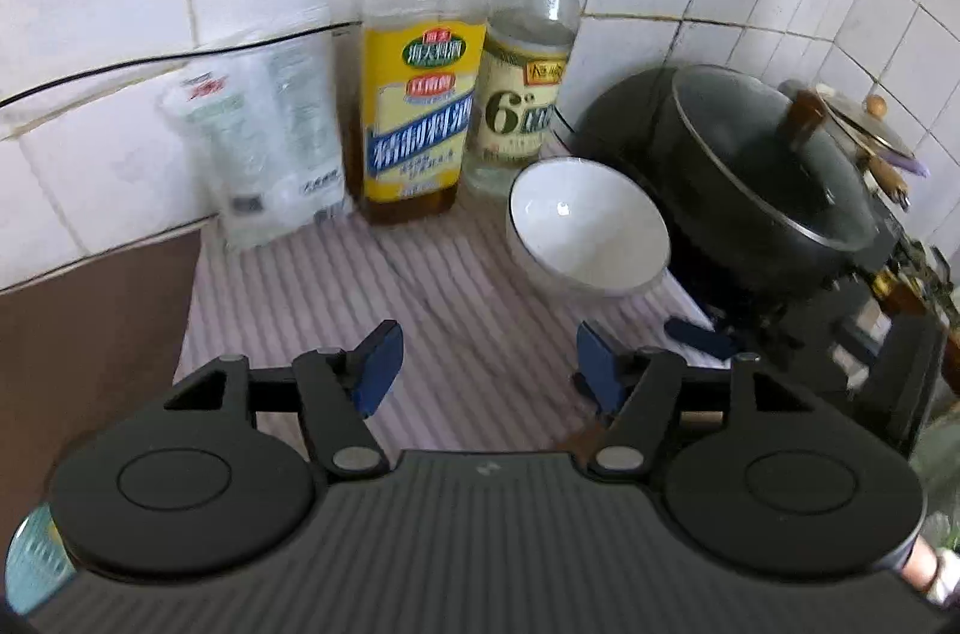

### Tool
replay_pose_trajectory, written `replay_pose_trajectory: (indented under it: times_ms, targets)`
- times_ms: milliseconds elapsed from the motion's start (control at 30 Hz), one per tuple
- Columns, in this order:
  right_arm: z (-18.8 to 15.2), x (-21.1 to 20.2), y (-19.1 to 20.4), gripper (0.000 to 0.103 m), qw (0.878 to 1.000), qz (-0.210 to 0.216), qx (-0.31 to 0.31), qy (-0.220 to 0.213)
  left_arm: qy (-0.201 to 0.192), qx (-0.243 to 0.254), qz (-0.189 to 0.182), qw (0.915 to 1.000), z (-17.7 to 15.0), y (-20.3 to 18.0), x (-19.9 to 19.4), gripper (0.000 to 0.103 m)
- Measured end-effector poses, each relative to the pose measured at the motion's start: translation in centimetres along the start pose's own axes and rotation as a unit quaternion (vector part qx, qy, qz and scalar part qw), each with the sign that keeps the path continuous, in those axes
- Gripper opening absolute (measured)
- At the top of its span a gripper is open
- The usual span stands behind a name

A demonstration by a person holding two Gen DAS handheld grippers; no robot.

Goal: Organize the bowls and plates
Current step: 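Move both grippers to the white bowl beside the wok and close them, then lift the third bowl and carry it over the bowl stack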

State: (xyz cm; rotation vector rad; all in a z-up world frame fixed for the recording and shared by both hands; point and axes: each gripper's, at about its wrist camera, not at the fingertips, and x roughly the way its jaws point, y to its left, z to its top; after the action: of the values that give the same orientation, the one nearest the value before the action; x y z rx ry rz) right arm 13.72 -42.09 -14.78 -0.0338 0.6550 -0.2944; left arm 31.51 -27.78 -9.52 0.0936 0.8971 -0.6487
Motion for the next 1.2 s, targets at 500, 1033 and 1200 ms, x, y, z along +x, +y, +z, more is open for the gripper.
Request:
replay_pose_trajectory:
  times_ms: [500, 1033, 1200]
  targets:
    - [2.5, 4.3, -1.3, 0.096, 0.998, -0.028, 0.046, -0.019, 0.047, -0.028, -0.037, 0.9978, 4.9, 0.7, 10.9, 0.060]
    - [2.8, 6.2, -0.8, 0.098, 0.998, -0.027, 0.050, -0.013, 0.095, -0.017, -0.012, 0.9952, 4.5, -1.3, 13.5, 0.012]
    - [2.3, 5.1, 0.0, 0.098, 0.998, -0.014, 0.054, -0.011, 0.101, 0.002, 0.003, 0.9948, 3.8, -1.6, 12.1, 0.012]
